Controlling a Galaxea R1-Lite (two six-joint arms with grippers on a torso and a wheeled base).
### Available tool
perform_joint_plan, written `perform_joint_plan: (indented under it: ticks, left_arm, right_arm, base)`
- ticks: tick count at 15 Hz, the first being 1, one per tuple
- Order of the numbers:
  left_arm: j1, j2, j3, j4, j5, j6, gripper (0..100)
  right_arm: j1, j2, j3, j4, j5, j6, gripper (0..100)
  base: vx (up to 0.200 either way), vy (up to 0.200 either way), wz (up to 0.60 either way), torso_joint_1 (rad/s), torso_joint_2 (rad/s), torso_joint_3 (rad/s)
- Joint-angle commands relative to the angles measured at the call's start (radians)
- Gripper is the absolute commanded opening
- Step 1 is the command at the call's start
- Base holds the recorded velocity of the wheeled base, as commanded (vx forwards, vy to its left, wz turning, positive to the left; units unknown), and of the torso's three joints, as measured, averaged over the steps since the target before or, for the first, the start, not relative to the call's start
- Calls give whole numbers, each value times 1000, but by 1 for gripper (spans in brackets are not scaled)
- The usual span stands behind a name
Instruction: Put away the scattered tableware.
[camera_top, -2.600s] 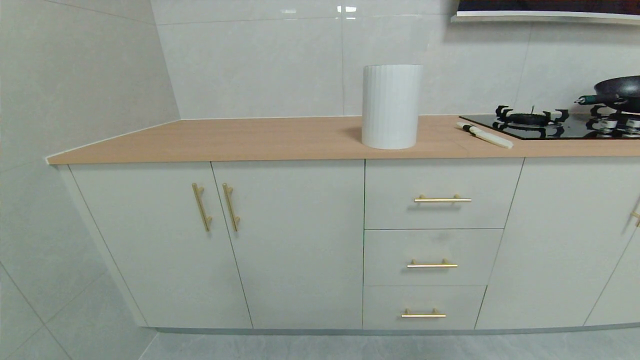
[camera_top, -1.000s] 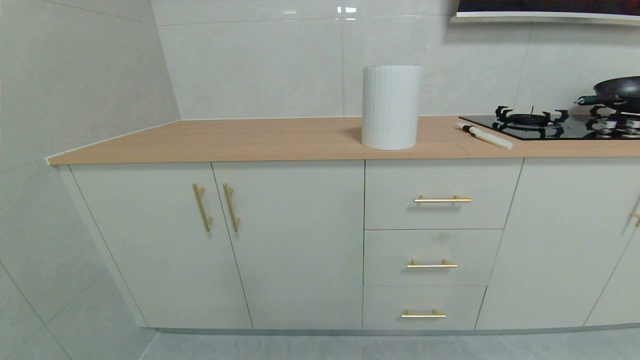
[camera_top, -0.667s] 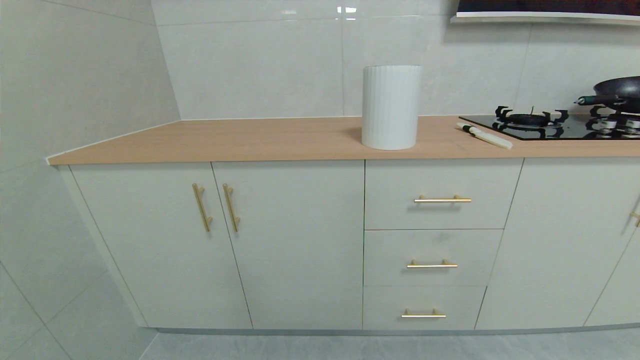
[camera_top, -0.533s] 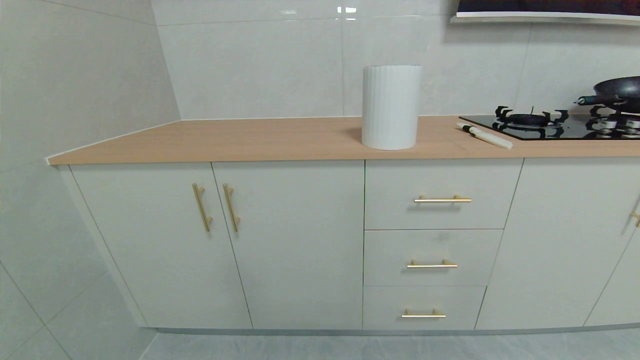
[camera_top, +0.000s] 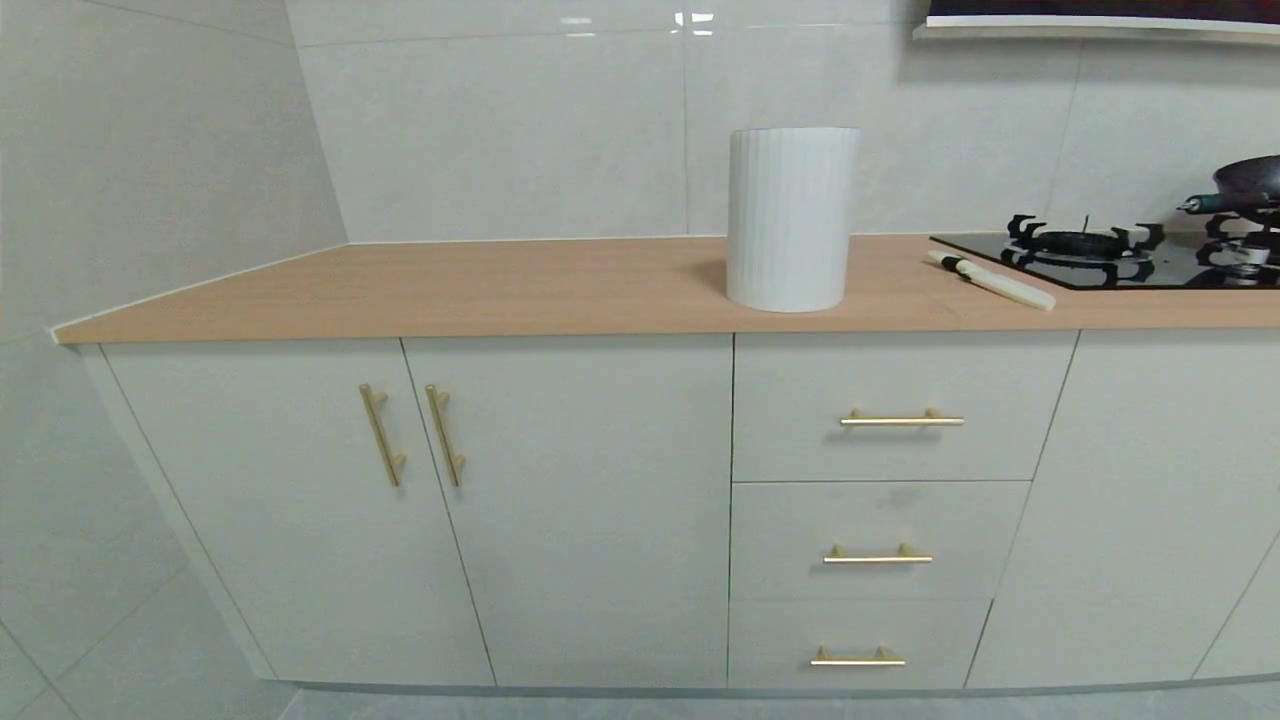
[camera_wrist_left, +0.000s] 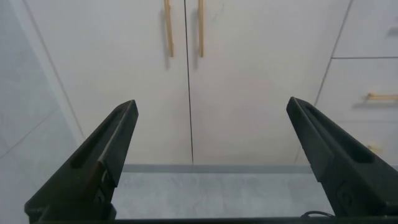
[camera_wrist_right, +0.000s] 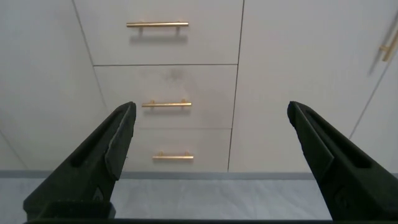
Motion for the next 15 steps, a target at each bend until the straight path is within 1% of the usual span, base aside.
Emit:
perform_joint_plan:
  ticks: [1,12,15]
  left_arm:
    - [0,0,0,0,2,0,100]
    - [0,0,0,0,0,0,100]
    - [0,0,0,0,0,0,100]
  right_arm:
    - [1,1,0,0,0,0,100]
    - [1,3,0,0,2,0,100]
    - [1,3,0,0,2,0,100]
  base:
    - [200,0,0,2,7,2]
    - [200,0,0,4,4,2]
    - [0,0,0,0,0,0]
